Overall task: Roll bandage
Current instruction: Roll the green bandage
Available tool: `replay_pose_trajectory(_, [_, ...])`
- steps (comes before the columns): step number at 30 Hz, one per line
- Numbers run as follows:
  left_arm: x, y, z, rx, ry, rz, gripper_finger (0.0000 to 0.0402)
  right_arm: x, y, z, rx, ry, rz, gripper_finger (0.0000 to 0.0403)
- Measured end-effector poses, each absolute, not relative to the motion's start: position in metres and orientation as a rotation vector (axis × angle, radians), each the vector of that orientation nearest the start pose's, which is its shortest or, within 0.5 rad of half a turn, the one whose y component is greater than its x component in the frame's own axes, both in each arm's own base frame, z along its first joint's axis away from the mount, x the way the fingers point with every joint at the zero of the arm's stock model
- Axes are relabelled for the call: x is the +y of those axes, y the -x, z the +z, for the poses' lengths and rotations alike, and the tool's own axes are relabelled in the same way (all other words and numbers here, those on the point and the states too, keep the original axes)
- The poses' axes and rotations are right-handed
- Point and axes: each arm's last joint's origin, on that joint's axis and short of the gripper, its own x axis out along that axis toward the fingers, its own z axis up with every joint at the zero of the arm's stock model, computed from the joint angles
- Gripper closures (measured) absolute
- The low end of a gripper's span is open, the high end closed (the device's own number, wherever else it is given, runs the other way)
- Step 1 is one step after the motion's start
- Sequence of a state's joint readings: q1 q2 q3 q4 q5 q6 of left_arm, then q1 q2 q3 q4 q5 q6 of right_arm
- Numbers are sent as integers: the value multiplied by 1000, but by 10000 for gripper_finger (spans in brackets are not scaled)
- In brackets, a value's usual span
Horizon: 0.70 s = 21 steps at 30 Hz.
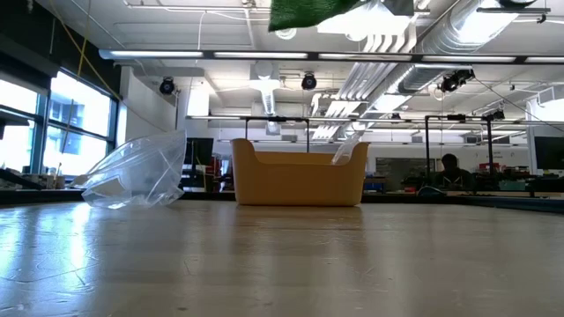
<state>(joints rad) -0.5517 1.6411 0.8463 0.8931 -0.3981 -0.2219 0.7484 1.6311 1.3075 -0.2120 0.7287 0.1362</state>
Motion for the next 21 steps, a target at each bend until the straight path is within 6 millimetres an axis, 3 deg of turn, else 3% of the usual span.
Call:
replay_pose_trajectory(4, [-165,-306,246,-15,570,-310,395,246,-280,294,371,575,54,271])
replay_pose_trajectory(7, [-163,-307,246,-4,609,-328,384,249,-284,292,341,608,13,304])
replay_pose_trajectory(11, [-163,-306,249,-26,583,-378,332,250,-283,293,323,448,-35,387])
replay_pose_trajectory(13, [-165,-305,251,-61,513,-396,299,250,-282,297,298,311,-90,387])
replay_pose_trajectory(17, [-178,-299,256,-140,197,-344,249,246,-279,309,231,-7,-147,389])
replay_pose_trajectory(21, [-194,-293,260,-147,-101,-158,248,244,-279,320,179,-173,-146,397])
